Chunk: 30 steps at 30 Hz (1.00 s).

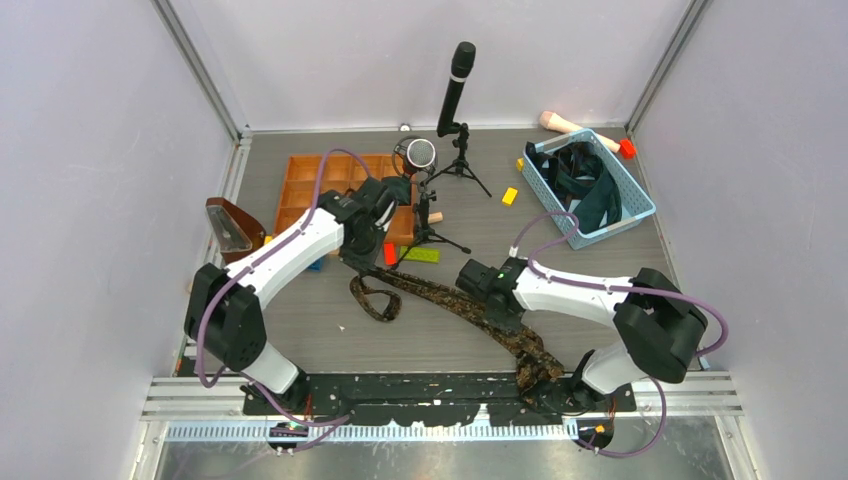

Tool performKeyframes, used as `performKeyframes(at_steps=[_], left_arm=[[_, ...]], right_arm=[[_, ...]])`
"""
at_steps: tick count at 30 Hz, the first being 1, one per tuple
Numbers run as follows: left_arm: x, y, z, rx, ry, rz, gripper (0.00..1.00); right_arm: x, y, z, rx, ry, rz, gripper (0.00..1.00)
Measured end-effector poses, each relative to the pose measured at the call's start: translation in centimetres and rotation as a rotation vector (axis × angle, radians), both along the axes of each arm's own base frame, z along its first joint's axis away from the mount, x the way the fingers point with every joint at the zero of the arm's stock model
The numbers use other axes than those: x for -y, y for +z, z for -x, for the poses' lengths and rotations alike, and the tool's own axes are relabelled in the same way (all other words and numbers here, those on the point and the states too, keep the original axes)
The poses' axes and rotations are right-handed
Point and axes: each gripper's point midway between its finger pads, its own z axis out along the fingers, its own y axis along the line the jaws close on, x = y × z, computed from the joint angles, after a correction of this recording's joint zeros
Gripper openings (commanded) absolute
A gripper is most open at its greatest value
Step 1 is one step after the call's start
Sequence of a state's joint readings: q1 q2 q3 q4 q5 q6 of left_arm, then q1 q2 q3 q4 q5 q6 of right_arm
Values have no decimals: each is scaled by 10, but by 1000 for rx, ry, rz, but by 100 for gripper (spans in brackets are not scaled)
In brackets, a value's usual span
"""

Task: Roll the ties
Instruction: Flatten out the tie at the center of the board.

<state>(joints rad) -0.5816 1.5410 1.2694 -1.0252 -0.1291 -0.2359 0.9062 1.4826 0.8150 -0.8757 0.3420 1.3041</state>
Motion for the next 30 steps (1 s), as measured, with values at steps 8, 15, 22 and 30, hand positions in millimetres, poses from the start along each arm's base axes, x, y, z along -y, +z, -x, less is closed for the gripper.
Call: performKeyframes(at_steps=[8,15,22,30], left_arm=[[-1,-10,0,-19,-7,-49,0],[-21,3,-8,37,19,-148,0],[-43,20,-8,74,58,-187,0],[-62,28,-9,88,77,-225,0]], right_arm=[[19,1,1,0,15,87,0],[11,-1,-16,-17,119,172,0],[-11,-2,-28,-14,212,115,0],[-46,-2,-22,14,276,-130,0]])
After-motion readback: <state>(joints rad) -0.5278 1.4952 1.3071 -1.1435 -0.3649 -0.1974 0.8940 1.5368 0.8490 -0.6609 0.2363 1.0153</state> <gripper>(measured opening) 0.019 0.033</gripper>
